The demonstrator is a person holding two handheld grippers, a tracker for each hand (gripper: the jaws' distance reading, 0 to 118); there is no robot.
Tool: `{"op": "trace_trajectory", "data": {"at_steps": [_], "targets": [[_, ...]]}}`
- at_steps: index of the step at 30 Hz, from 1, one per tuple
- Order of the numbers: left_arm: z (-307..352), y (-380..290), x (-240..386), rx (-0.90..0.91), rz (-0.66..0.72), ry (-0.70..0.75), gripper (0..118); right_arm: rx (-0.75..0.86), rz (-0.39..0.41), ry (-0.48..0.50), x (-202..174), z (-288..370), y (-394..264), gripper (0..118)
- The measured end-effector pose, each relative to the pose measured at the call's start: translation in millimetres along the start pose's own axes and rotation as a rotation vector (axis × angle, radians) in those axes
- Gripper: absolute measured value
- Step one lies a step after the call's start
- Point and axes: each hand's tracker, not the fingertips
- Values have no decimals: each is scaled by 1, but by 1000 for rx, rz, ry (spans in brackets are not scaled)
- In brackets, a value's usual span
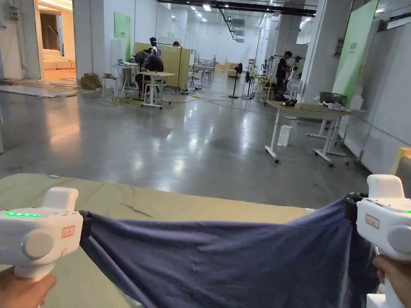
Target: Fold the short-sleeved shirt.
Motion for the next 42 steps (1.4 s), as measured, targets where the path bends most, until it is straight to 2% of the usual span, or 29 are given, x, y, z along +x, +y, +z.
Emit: {"op": "trace_trajectory", "data": {"at_steps": [3, 7, 14, 29, 36, 42], "targets": [[2, 48, 7, 51, -23, -1, 5, 41, -36, -20, 17, 15, 29, 0], [9, 105, 15, 120, -22, -13, 5, 65, -36, -44, 28, 23, 61, 0], [1, 170, 19, 136, -60, 8, 5, 102, -28, -75, 22, 8, 102, 0], [-51, 236, 8, 123, -49, 60, 5, 120, -13, -94, -9, -96, 176, 0], [-65, 262, 5, 155, -32, 74, 5, 170, 25, -112, -18, -112, 205, 0], [-68, 259, 2, 171, -50, 81, 5, 192, 35, -113, -21, -105, 210, 0]]}}
